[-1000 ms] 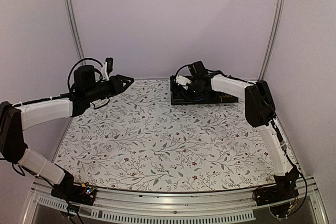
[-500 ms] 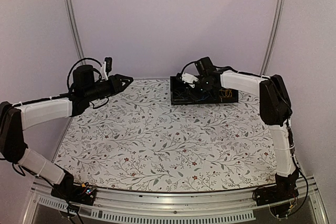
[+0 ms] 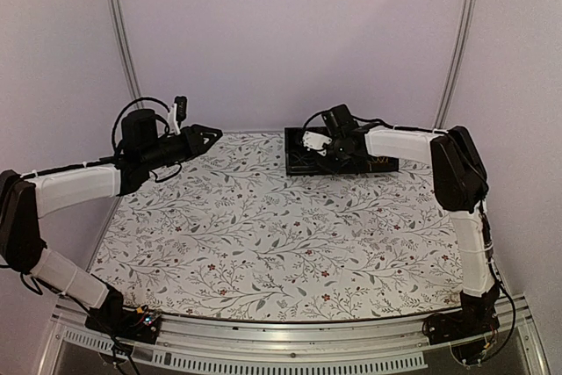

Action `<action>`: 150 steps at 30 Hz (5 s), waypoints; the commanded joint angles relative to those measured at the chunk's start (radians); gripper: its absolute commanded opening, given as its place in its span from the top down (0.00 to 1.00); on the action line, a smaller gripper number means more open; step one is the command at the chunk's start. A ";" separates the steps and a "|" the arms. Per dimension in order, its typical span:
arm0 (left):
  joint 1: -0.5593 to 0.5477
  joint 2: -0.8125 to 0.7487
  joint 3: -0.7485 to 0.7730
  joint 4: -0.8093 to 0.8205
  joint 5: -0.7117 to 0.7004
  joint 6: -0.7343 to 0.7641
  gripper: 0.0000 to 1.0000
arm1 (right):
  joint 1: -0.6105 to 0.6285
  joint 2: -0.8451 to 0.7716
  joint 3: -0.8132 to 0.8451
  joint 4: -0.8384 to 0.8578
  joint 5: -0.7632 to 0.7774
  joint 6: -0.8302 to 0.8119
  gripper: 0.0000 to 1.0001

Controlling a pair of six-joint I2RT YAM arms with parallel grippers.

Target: Untangle the cables

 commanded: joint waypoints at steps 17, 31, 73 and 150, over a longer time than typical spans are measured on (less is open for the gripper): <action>0.030 -0.002 -0.014 0.038 0.027 -0.014 0.62 | 0.041 0.004 -0.173 0.187 0.197 -0.077 0.65; 0.030 0.000 -0.015 0.042 0.033 -0.021 0.62 | 0.033 0.052 -0.150 0.307 0.273 -0.136 0.81; 0.035 0.021 -0.020 0.055 0.045 -0.036 0.62 | -0.206 -0.067 0.128 0.091 -0.079 0.187 1.00; 0.039 -0.035 0.159 -0.283 -0.275 0.386 0.60 | -0.512 -0.920 -0.634 0.244 -0.548 0.564 0.01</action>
